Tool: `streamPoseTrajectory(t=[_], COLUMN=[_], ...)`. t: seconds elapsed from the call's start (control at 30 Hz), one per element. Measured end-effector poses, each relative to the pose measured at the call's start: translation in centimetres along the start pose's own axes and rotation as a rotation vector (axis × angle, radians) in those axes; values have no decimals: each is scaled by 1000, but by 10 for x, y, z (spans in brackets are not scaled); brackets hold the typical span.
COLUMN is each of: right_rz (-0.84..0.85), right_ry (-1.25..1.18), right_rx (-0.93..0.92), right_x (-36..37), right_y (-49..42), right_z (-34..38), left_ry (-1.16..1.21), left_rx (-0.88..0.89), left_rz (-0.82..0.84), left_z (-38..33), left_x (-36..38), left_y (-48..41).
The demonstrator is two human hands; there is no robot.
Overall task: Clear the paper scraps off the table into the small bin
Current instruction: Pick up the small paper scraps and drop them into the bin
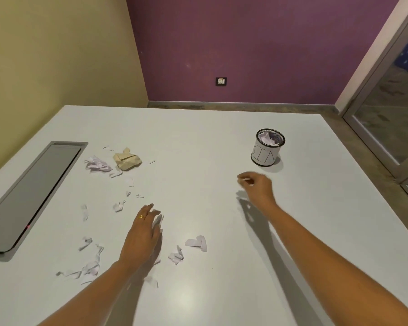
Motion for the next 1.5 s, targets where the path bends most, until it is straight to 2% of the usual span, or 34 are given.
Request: streamPoseTrajectory(t=[0.13, 0.23, 0.37, 0.53, 0.63, 0.83, 1.0, 1.1, 1.23, 1.33, 1.5], right_rz=[345, 516, 655, 652, 590, 499, 519, 513, 538, 539, 448], right_ry=[-114, 106, 355, 644, 689, 701, 743, 734, 720, 682, 604], right_rx=[139, -82, -377, -544, -605, -666, -647, -644, -578, -455, -310], right_x=[53, 76, 96, 108, 109, 105, 104, 102, 91, 76, 47], right_y=[75, 117, 153, 167, 166, 166, 162, 156, 141, 118, 53], right_z=[-6, -2, -9, -23, -24, -22, -23, -22, -22, -20, -8], left_ry=[-9, -15, -42, -200, -295, -386, -573, -591, -494, -308, -74], left_rx=[-131, -131, -7, 79, 89, 62, 186, 222, 189, 54, 24], left_rz=[10, 70, 172, 313, 388, 340, 351, 335, 298, 233, 213], left_z=[20, 20, 4, -6, -4, -6, -16, -17, -19, -26, -64], left_x=[-4, -1, 10, 25, 29, 23, 19, 18, 19, 20, 41], left_y=[5, 7, 5, 2, 4, 1, 0, -3, -14, -34, -74])
Point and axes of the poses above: each hand's wrist, its own y-axis away from the middle knuckle, its own x-axis out of the palm, z = x × y, the point moved 7 cm from there along -y, towards the middle knuckle, and after that the axes turned 10 degrees about -z, right-handed, at the moved point
